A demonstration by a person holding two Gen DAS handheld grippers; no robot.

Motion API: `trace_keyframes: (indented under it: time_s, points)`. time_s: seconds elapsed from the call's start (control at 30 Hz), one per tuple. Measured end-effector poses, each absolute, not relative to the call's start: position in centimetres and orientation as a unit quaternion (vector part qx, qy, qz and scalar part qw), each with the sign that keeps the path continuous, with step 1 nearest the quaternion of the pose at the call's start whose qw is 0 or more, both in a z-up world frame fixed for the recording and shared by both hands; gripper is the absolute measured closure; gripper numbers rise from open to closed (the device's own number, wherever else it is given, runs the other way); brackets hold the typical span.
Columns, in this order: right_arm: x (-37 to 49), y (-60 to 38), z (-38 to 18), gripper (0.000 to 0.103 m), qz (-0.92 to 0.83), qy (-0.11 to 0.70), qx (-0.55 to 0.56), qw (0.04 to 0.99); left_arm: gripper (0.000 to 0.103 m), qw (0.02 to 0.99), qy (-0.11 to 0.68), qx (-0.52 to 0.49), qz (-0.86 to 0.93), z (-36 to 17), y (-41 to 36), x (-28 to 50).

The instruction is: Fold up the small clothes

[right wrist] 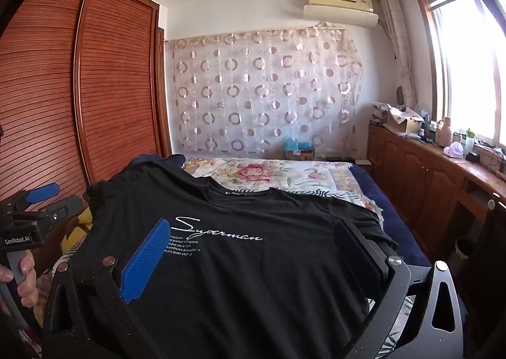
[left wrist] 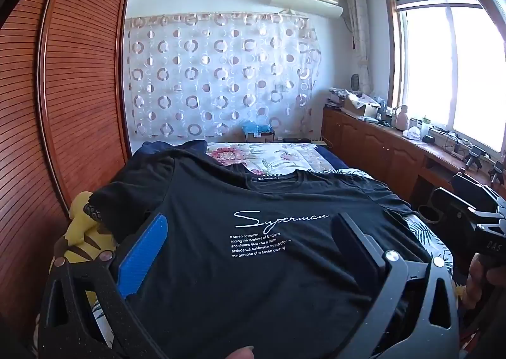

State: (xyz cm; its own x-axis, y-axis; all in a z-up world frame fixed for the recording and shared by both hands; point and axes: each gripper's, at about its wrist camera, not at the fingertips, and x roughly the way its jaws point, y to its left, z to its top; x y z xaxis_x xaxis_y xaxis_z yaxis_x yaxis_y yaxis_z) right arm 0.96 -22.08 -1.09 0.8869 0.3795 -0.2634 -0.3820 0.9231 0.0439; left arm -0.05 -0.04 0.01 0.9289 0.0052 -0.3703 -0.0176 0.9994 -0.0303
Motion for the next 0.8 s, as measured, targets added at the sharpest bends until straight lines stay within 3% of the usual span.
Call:
trace_keyframes:
  time_s: [0.8]
  points:
    - [0.88, -22.05, -1.24, 0.0, 0.198, 0.138, -0.01, 0.97, 0.0, 0.982, 0.19, -0.013, 0.006, 0.76, 0.48, -0.35]
